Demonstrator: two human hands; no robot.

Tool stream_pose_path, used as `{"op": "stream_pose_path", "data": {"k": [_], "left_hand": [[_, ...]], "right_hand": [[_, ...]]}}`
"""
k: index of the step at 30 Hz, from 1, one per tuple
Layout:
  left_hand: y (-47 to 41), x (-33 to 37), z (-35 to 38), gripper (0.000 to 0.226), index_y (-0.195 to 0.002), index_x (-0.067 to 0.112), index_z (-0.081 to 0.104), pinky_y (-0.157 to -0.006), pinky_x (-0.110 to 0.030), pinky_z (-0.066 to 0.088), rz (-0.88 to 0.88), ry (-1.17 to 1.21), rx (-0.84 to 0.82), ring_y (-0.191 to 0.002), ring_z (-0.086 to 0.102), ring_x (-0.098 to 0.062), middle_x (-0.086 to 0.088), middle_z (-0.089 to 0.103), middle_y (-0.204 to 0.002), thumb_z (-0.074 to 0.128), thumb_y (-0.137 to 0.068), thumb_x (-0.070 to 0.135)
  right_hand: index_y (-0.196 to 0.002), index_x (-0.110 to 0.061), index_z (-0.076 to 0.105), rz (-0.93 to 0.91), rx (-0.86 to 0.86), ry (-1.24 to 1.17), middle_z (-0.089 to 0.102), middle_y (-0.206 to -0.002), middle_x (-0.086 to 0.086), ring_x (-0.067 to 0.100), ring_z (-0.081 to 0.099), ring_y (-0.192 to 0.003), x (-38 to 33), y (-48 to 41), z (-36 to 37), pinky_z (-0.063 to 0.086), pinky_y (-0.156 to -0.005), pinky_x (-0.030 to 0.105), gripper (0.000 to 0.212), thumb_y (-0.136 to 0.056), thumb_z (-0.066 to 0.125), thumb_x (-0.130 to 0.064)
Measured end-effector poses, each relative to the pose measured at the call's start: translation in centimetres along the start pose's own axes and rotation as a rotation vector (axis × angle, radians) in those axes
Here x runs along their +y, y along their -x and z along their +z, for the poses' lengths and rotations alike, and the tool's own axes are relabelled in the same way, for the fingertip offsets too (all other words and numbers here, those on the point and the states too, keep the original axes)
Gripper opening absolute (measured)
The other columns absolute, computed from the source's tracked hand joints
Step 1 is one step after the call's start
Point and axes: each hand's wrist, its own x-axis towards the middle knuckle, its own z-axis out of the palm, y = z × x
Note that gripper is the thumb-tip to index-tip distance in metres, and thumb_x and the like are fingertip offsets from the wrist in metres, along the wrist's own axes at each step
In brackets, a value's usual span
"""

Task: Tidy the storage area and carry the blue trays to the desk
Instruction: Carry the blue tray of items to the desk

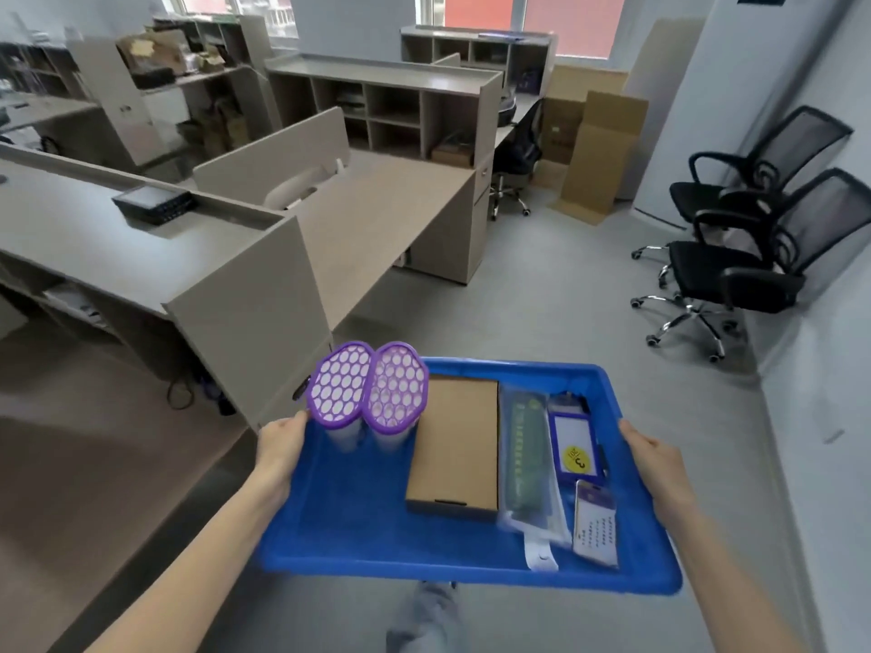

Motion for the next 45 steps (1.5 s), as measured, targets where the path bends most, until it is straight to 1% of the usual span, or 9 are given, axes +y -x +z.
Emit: {"op": "stream_pose_path", "data": {"k": [6,14,21,25,29,32,38,41,45], "left_hand": [[-17.3,8.0,12.0,0.024,-0.088,0.02,0.051,-0.072,-0.036,0.035,-0.047,0.043,-0.033,-0.082,0.046,-0.019,-0.003,0.051,-0.088,0.061,-0.084,0.041],[-35.9,20.9,24.2,0.036,-0.084,0.015,0.063,-0.069,-0.035,0.041,-0.066,0.067,0.049,-0.077,0.054,-0.019,-0.003,0.063,-0.082,0.068,-0.071,0.048],[-52.9,26.5,33.9,0.031,-0.083,0.017,0.056,-0.065,-0.034,0.033,-0.067,0.095,0.228,-0.073,0.044,-0.018,-0.006,0.053,-0.076,0.065,-0.074,0.045],[-60.3,30.1,37.6,0.035,-0.084,0.018,0.059,-0.066,-0.035,0.037,-0.137,0.127,0.346,-0.075,0.048,-0.017,-0.004,0.057,-0.078,0.068,-0.071,0.049],[-66.2,33.8,40.0,0.04,-0.08,0.02,0.054,-0.066,-0.036,0.032,-0.184,0.178,0.486,-0.072,0.041,-0.017,-0.004,0.048,-0.073,0.065,-0.066,0.056],[-71.3,35.2,41.3,0.039,-0.08,0.022,0.051,-0.066,-0.036,0.031,-0.216,0.207,0.58,-0.073,0.038,-0.017,-0.003,0.046,-0.074,0.062,-0.067,0.056],[-83.3,36.8,43.5,0.03,-0.083,0.021,0.051,-0.065,-0.034,0.03,-0.236,0.264,0.711,-0.077,0.037,-0.015,0.0,0.045,-0.08,0.059,-0.079,0.049],[-87.4,38.3,45.0,0.023,-0.076,0.017,0.047,-0.059,-0.034,0.025,-0.25,0.285,0.783,-0.073,0.031,-0.018,-0.001,0.04,-0.076,0.056,-0.088,0.035],[-91.6,40.6,46.5,0.039,-0.063,0.02,0.027,-0.054,-0.036,0.017,-0.324,0.253,0.89,-0.063,0.021,-0.019,0.001,0.028,-0.065,0.052,-0.093,0.024]], "right_hand": [[-0.083,-0.003,0.065,-0.021,0.005,0.048,0.073,-0.074,0.012,0.03,0.069,-0.066,-11.4,-18.4,5.5,0.055,-0.061,0.034,0.04,-0.095,0.062,-0.041],[-0.079,-0.007,0.061,-0.039,-0.027,0.109,0.069,-0.078,0.02,0.027,0.065,-0.069,-26.0,-41.8,13.6,0.051,-0.064,0.038,0.038,-0.089,0.063,-0.044],[-0.078,0.003,0.062,-0.079,-0.146,0.196,0.071,-0.087,0.027,0.025,0.062,-0.067,-36.4,-65.4,24.0,0.049,-0.062,0.037,0.054,-0.087,0.062,-0.051],[-0.076,-0.009,0.064,-0.108,-0.236,0.247,0.073,-0.083,0.023,0.025,0.065,-0.068,-44.1,-76.2,30.0,0.052,-0.066,0.039,0.043,-0.088,0.061,-0.05],[-0.066,-0.013,0.061,-0.191,-0.324,0.376,0.072,-0.085,0.024,0.024,0.06,-0.067,-50.9,-86.3,37.4,0.053,-0.068,0.044,0.05,-0.079,0.061,-0.061],[-0.068,-0.009,0.06,-0.255,-0.376,0.436,0.07,-0.079,0.022,0.027,0.061,-0.068,-55.9,-91.6,44.1,0.049,-0.066,0.04,0.05,-0.087,0.06,-0.055],[-0.06,-0.013,0.045,-0.452,-0.449,0.557,0.044,-0.059,0.007,0.021,0.039,-0.06,-63.3,-100.4,57.6,0.03,-0.056,0.034,0.047,-0.094,0.056,-0.042],[-0.061,-0.013,0.046,-0.541,-0.441,0.628,0.044,-0.058,0.004,0.018,0.039,-0.057,-66.3,-103.5,63.4,0.03,-0.055,0.034,0.046,-0.093,0.054,-0.045],[-0.058,-0.015,0.042,-0.626,-0.494,0.708,0.045,-0.056,0.002,0.018,0.041,-0.054,-69.4,-107.2,70.8,0.033,-0.055,0.033,0.05,-0.094,0.052,-0.047]]}}
